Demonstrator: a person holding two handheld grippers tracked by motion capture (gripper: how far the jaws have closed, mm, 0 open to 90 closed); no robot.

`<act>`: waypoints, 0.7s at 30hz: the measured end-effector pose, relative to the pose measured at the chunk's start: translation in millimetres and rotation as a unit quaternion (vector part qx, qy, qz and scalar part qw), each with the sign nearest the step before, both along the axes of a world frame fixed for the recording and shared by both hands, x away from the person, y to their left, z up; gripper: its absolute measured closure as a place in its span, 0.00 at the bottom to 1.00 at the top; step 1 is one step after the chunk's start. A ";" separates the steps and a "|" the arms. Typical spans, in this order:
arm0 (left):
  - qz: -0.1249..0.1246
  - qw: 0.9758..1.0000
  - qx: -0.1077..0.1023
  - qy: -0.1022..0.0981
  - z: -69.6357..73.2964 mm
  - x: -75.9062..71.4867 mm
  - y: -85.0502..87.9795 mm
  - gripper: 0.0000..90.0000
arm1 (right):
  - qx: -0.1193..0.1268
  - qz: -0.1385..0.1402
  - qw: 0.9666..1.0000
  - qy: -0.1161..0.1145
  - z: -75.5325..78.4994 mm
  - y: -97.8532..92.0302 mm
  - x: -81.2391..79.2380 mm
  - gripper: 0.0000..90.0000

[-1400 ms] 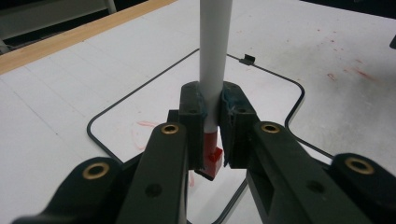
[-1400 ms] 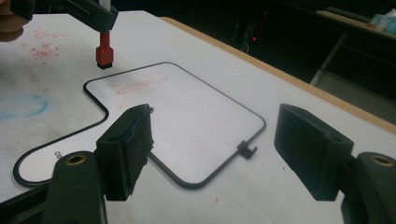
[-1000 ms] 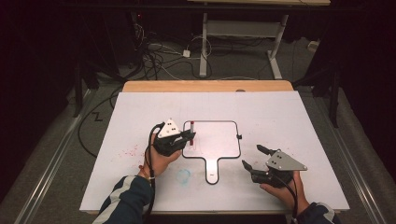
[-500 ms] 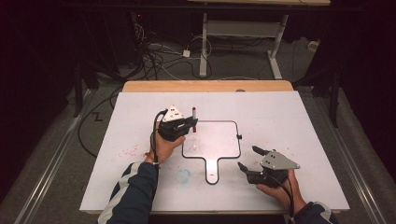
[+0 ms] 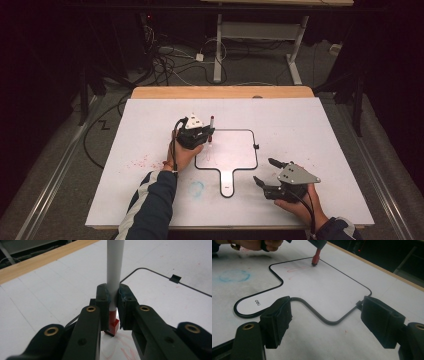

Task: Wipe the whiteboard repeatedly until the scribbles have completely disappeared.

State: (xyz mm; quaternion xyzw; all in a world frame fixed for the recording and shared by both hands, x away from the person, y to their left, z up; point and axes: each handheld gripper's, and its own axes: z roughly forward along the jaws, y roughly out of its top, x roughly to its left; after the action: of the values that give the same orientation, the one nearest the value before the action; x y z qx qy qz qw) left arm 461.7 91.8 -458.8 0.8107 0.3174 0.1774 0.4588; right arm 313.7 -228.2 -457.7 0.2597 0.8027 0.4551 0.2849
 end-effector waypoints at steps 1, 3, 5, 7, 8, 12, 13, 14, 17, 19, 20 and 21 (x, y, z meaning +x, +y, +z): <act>0.000 1.000 -0.009 0.001 -1.3 0.4 0.7 0.87 | -0.001 0.002 1.000 0.000 0.0 0.3 0.2 0.28; 0.006 1.000 -0.011 -0.003 -2.3 1.6 2.5 0.87 | 0.001 0.005 1.000 0.001 -0.3 0.7 0.0 0.28; 0.014 1.000 -0.011 -0.006 -3.1 2.9 5.4 0.87 | -0.003 0.004 1.000 0.001 -0.4 1.3 -0.5 0.28; 0.020 1.000 -0.019 -0.003 -4.2 4.1 9.2 0.87 | -0.004 0.005 1.000 0.001 -0.5 1.5 -0.7 0.28; 0.021 0.999 -0.028 0.000 -5.1 4.5 10.9 0.87 | -0.003 0.008 1.000 0.000 -0.6 1.8 -0.8 0.28; 0.007 0.998 -0.062 0.011 -9.5 2.0 11.1 0.88 | -0.003 0.010 1.000 0.001 -0.6 1.9 -0.7 0.28; -0.003 0.998 -0.069 0.013 -10.8 0.2 9.0 0.88 | -0.003 0.010 1.000 0.001 -0.6 1.9 -0.7 0.28; -0.019 0.997 -0.069 0.012 -11.3 -3.5 3.7 0.88 | -0.002 0.012 1.000 0.002 -0.5 2.0 -0.8 0.28; -0.026 0.998 -0.052 0.004 -9.2 -5.0 -0.7 0.87 | -0.003 0.014 1.000 0.003 -0.9 2.8 -1.1 0.28; -0.022 0.999 -0.049 0.002 -9.0 -4.4 0.3 0.87 | -0.007 0.013 1.000 0.003 -1.0 3.6 -1.7 0.28; -0.017 0.999 -0.045 -0.001 -8.7 -3.5 2.6 0.87 | -0.007 0.015 1.000 0.003 -1.1 3.8 -1.9 0.28; -0.009 0.999 -0.041 -0.004 -8.7 -2.3 5.7 0.87 | -0.007 0.015 1.000 0.003 -1.1 3.8 -1.9 0.28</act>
State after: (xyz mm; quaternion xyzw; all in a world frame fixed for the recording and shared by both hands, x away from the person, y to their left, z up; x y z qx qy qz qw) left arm 459.4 97.5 -467.5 0.7930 0.3156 0.1632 0.4948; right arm 311.9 -224.5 -458.9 0.2471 0.8104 0.4531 0.2773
